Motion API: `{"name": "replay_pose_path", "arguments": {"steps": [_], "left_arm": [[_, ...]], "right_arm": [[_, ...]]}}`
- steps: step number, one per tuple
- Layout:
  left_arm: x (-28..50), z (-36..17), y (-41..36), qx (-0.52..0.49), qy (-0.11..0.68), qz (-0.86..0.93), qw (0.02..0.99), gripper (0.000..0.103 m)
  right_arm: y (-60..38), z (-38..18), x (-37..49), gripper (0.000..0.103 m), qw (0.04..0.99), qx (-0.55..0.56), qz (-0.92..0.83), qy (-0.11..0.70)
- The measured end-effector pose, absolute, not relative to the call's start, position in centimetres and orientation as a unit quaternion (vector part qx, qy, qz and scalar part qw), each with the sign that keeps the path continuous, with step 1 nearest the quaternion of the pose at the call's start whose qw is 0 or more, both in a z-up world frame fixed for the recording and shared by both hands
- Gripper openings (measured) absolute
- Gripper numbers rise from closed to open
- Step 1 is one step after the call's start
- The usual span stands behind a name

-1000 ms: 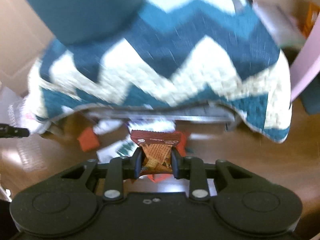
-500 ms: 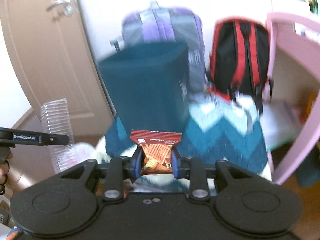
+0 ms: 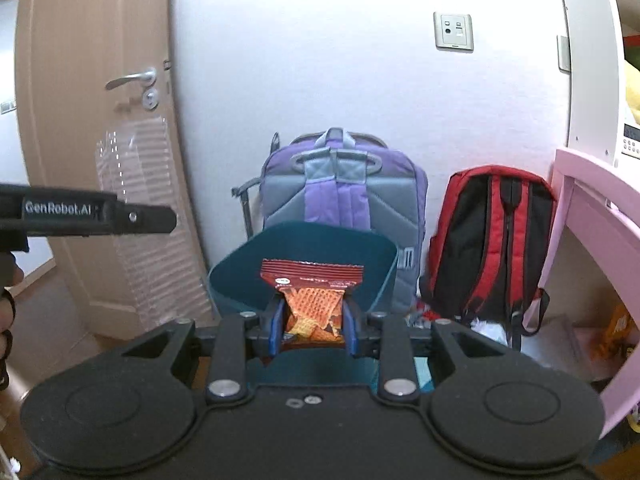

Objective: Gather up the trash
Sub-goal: 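Lift both items to the teal wastebasket and open both tools inside it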

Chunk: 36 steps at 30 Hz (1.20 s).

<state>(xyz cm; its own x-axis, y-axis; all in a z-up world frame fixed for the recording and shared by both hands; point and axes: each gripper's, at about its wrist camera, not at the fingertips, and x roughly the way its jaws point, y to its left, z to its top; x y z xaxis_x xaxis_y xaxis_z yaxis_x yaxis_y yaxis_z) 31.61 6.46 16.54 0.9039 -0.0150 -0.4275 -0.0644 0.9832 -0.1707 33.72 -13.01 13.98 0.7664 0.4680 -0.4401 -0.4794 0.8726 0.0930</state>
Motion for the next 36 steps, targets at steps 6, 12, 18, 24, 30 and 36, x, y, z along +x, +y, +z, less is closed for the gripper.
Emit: {"name": "replay_pose_path", "arguments": {"steps": [6, 12, 18, 24, 30, 36], "left_arm": [[36.5, 16.7, 6.6, -0.09, 0.223, 0.02, 0.971, 0.044], [41.3, 13.7, 7.2, -0.075, 0.256, 0.036, 0.963, 0.044], [45.0, 9.7, 7.9, -0.064, 0.293, 0.044, 0.953, 0.044], [48.2, 5.7, 8.9, -0.066, 0.34, 0.045, 0.937, 0.044], [49.5, 3.6, 9.4, -0.066, 0.363, 0.044, 0.928, 0.047], [49.3, 3.5, 9.4, -0.063, 0.355, 0.054, 0.931, 0.076]], "right_arm": [[-11.1, 13.1, 38.0, 0.028, 0.938, -0.022, 0.246, 0.242], [-9.1, 10.7, 41.7, 0.028, 0.933, -0.033, 0.245, 0.263], [-7.1, 7.9, 44.8, 0.028, 0.925, -0.043, 0.246, 0.286], [-6.1, 5.6, 47.3, 0.03, 0.918, -0.045, 0.249, 0.306], [-5.6, 4.8, 48.1, 0.031, 0.914, -0.058, 0.254, 0.311], [-5.3, 4.4, 48.2, 0.038, 0.909, -0.062, 0.261, 0.32]]}}
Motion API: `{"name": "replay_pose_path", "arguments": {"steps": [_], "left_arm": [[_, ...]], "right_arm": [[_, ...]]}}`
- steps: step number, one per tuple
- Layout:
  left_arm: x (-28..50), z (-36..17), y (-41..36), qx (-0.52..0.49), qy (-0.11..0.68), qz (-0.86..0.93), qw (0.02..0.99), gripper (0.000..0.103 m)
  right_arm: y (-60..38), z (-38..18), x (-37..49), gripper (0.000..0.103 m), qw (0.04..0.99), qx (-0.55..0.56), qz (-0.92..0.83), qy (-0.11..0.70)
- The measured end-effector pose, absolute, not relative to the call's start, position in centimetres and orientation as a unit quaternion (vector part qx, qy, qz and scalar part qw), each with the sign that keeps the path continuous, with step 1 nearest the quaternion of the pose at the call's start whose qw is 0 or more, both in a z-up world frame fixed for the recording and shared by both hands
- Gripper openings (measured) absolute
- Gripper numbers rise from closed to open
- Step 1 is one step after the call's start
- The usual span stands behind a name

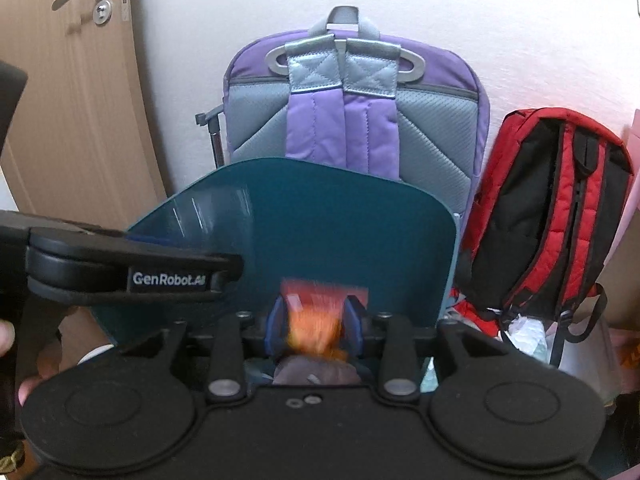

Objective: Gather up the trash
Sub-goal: 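Lift both items to the teal wastebasket and open both tools inside it, then withdraw both tools and lower them toward the orange foam net and red bag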

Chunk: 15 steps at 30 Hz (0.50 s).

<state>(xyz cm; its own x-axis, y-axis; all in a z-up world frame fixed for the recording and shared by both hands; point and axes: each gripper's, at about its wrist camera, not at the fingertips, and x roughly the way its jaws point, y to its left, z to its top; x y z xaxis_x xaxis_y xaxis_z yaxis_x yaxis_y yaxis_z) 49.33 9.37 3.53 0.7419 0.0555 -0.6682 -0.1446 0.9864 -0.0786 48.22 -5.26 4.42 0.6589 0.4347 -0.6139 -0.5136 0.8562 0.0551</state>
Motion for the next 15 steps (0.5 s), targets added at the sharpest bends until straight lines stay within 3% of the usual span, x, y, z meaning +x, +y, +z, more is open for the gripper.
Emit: {"name": "replay_pose_path", "arguments": {"steps": [5, 15], "left_arm": [[48.9, 4.0, 9.2, -0.062, 0.355, 0.052, 0.931, 0.076], [45.9, 6.3, 8.7, -0.065, 0.348, 0.048, 0.934, 0.08]], "right_arm": [[-5.1, 4.7, 47.3, 0.048, 0.911, -0.075, 0.261, 0.309], [-6.1, 7.4, 44.2, 0.052, 0.912, -0.08, 0.265, 0.303]]}}
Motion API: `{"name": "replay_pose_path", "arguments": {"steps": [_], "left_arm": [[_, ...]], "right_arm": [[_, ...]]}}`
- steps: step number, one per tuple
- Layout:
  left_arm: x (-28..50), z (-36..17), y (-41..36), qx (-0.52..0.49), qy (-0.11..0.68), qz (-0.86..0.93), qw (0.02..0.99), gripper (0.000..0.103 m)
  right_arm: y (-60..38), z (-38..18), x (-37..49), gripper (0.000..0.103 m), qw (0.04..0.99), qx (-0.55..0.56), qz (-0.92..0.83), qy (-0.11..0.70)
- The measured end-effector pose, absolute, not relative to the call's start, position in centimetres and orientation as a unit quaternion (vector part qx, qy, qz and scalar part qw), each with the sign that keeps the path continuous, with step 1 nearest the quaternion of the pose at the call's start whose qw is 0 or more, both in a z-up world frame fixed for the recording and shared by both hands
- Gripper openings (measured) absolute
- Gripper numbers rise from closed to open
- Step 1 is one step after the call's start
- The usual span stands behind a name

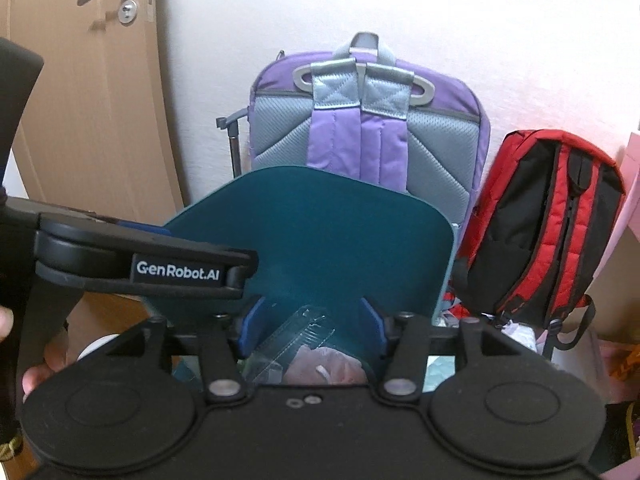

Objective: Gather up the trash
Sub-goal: 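Withdraw both tools and lower them toward the orange foam net and red bag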

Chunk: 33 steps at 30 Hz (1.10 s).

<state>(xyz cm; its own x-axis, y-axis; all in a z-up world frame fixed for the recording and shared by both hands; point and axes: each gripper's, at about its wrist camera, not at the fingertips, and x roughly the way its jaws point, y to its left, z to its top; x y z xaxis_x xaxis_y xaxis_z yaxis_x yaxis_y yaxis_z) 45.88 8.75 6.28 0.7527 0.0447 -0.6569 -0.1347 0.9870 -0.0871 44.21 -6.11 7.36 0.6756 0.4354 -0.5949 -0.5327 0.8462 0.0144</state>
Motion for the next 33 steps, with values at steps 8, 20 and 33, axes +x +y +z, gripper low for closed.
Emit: {"name": "replay_pose_path", "arguments": {"steps": [8, 20, 33], "left_arm": [[41.3, 9.3, 8.0, -0.062, 0.336, 0.034, 0.939, 0.083], [33.5, 11.5, 7.4, -0.066, 0.332, 0.013, 0.941, 0.086], [27.2, 5.3, 6.8, -0.059, 0.379, -0.019, 0.923, 0.103]], "right_arm": [[-8.1, 10.2, 40.3, 0.053, 0.915, -0.074, 0.261, 0.299], [-10.9, 14.1, 34.1, 0.053, 0.92, -0.063, 0.271, 0.276], [-13.0, 8.8, 29.0, 0.053, 0.902, -0.056, 0.298, 0.308]]}}
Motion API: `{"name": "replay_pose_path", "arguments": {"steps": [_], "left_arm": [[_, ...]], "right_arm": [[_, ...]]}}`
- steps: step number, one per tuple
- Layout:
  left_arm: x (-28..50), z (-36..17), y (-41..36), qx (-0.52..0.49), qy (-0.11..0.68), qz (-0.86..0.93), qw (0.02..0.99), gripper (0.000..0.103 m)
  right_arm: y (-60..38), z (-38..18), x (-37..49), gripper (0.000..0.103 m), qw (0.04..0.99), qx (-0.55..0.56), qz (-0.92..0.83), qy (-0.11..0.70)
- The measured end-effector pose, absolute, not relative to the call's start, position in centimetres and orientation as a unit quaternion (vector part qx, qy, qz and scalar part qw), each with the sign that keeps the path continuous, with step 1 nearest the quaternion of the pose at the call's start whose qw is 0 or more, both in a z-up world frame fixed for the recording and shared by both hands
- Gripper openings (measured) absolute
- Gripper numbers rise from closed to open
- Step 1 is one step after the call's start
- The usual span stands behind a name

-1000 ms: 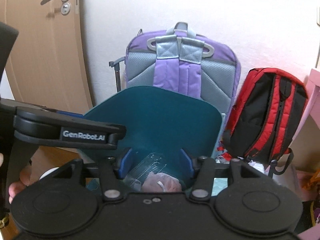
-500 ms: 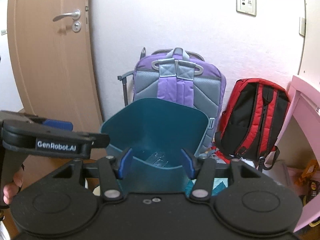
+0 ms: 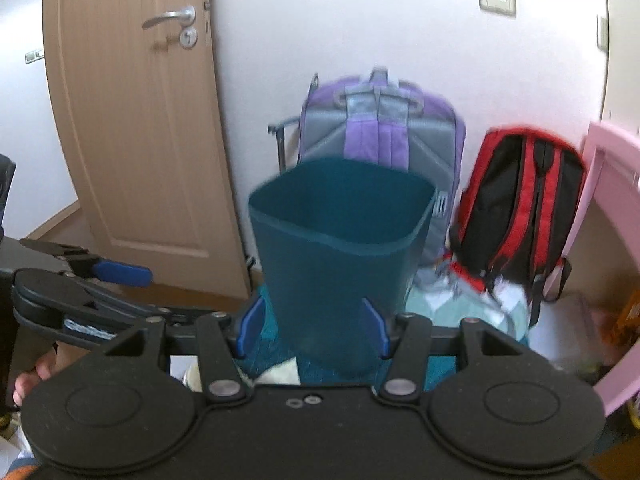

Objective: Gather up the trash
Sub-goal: 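Withdraw both tools and lower them toward the orange foam net and red bag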

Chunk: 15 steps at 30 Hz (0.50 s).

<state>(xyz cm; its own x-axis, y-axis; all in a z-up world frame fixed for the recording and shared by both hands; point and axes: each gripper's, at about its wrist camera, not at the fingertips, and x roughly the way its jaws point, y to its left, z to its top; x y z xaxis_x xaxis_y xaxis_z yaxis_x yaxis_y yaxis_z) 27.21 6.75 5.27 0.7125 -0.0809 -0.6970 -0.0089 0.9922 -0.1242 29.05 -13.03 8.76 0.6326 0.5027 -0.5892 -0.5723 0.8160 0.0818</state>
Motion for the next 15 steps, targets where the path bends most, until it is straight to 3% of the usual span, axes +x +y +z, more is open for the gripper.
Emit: {"name": "replay_pose_path", "arguments": {"steps": [15], "left_arm": [[28.1, -16.9, 11.5, -0.11, 0.518, 0.023, 0.848, 0.103]], "right_arm": [[-16.0, -17.2, 31.8, 0.053, 0.844, -0.009, 0.201, 0.497]]}}
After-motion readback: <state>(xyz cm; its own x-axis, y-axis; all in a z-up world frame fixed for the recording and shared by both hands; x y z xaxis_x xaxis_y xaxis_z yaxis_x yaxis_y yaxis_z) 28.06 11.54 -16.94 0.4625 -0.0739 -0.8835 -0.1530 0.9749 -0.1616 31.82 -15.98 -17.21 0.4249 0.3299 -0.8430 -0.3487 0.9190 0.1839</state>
